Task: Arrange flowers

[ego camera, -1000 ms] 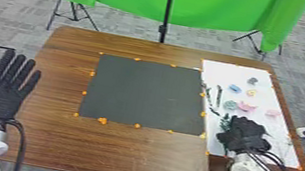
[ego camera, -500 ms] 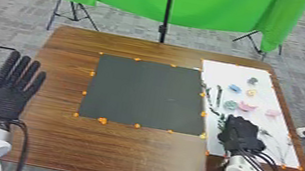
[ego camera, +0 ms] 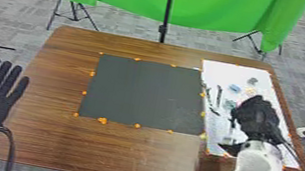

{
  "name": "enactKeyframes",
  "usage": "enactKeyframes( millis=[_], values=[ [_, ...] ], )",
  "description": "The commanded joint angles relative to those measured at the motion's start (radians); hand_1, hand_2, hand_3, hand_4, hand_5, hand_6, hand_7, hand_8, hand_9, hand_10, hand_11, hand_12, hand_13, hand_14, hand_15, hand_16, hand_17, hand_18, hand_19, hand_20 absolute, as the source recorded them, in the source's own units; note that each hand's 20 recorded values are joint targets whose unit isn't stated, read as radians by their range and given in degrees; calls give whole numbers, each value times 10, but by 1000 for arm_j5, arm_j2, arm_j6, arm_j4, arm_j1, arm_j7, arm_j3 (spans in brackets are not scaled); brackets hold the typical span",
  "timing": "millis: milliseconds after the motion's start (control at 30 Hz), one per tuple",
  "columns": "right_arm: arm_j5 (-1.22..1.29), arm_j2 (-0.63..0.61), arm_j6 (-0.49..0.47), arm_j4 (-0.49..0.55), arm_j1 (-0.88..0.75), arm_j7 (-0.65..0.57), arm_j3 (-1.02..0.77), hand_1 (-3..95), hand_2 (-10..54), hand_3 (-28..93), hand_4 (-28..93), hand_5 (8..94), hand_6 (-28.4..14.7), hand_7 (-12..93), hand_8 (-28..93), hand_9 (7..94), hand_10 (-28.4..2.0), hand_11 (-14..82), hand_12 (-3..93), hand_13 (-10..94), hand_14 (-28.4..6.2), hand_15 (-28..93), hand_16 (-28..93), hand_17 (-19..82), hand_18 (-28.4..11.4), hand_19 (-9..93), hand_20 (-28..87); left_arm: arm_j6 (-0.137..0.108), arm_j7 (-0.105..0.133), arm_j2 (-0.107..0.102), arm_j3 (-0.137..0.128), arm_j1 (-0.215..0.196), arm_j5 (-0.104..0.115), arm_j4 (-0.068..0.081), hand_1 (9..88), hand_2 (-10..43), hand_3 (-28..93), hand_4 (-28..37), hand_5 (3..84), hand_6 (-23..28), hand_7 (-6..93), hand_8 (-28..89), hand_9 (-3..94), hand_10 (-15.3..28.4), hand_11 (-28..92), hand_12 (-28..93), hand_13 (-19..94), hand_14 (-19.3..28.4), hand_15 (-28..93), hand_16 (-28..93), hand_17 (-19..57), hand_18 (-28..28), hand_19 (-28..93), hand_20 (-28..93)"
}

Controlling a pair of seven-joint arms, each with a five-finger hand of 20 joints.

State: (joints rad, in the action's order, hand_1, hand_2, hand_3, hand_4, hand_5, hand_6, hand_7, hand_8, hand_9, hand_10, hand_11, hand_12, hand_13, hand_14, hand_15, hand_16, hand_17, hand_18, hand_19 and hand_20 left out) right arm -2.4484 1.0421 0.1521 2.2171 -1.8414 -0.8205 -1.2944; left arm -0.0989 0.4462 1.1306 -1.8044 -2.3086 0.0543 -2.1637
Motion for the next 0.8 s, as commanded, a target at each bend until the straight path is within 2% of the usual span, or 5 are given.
enactKeyframes(
  millis=[33, 167, 533, 633, 800],
  values=[
    [101, 44, -10, -49, 139, 52, 84, 543, -95, 796, -213, 812, -26, 344, 184, 881, -123, 196, 439, 779, -98, 521, 364, 444, -251, 932, 470, -16, -4, -55, -16, -23, -83, 13, 236, 146, 754, -283, 437, 90, 72, -83, 385, 137, 142, 72, 277, 140, 230, -58, -77, 130, 310, 113],
    [175, 144, -53, -107, 219, 58, 154, 542, -95, 793, -210, 800, -24, 362, 183, 875, -124, 204, 443, 773, -99, 533, 362, 443, -250, 932, 479, -51, -8, -27, -37, -91, -127, -13, 236, 147, 753, -283, 433, 90, 71, -84, 384, 137, 142, 73, 276, 139, 229, -58, -76, 129, 308, 113],
    [151, 322, -39, -419, 411, 90, 334, 546, -95, 789, -227, 751, -18, 443, 147, 836, -121, 254, 425, 746, -99, 573, 342, 433, -238, 932, 489, -46, -15, -64, -4, -29, -107, 13, 237, 145, 753, -283, 430, 89, 69, -83, 380, 137, 141, 73, 274, 138, 225, -57, -77, 130, 307, 114],
    [181, 367, -70, -469, 443, 62, 367, 543, -95, 792, -225, 749, -18, 447, 145, 835, -121, 256, 424, 746, -100, 576, 340, 434, -239, 932, 488, -49, -13, -69, -3, -39, -111, 4, 238, 145, 751, -283, 430, 89, 70, -83, 380, 136, 140, 73, 274, 139, 226, -56, -78, 130, 308, 115],
    [227, 401, -56, -527, 514, 11, 427, 541, -95, 794, -223, 748, -16, 450, 143, 836, -122, 261, 423, 748, -105, 582, 336, 439, -241, 932, 487, -47, -26, -95, 19, 20, -105, 27, 239, 146, 750, -283, 431, 89, 70, -83, 380, 136, 142, 73, 274, 139, 226, -56, -78, 130, 308, 115]
  ],
)
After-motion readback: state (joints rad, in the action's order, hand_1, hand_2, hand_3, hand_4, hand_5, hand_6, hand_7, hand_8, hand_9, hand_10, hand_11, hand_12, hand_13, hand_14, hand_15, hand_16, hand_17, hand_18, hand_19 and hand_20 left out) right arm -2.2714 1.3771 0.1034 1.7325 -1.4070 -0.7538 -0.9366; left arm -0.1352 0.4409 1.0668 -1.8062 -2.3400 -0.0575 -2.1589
